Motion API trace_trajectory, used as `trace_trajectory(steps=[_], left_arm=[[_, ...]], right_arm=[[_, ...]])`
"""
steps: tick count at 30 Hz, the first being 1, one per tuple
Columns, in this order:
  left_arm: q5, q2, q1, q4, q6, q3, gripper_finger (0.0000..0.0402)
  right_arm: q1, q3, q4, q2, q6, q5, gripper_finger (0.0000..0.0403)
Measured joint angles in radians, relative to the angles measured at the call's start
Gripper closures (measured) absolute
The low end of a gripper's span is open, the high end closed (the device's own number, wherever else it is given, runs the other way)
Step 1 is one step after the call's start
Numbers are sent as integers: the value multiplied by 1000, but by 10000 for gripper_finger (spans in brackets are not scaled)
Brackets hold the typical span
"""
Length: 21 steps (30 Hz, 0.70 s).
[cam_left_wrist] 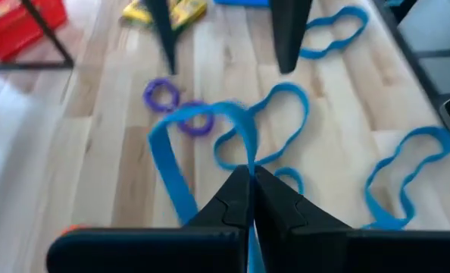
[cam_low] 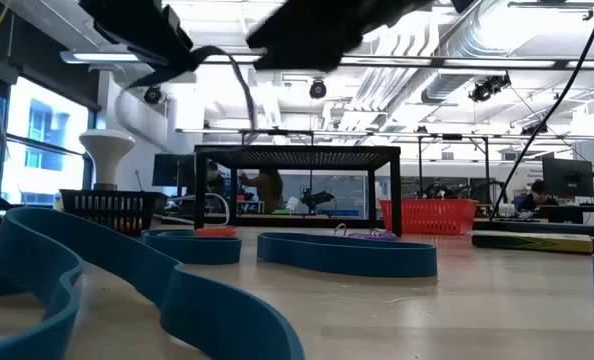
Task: Pick & Place Office Desk Supplies
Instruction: Put the blue rubber band into the blue basket
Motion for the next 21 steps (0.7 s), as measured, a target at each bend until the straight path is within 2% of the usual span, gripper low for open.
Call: trace_trajectory(steps=[4, 9, 14, 17, 21], left_arm=[[1, 13, -9, 47, -2, 0, 400], [4, 20, -9, 83, -3, 0, 400], [47, 24, -4, 122, -3, 0, 401], [53, 24, -4, 145, -3, 0, 401], [54, 25, -4, 170, -3, 0, 401]], right_arm=[[-2, 0, 36, 3, -38, 11, 144], [-12, -1, 28, 3, -6, -9, 144], [-14, -1, 20, 4, -6, -9, 150], [-14, -1, 20, 4, -6, -20, 176], [-20, -1, 20, 4, -6, -38, 239]])
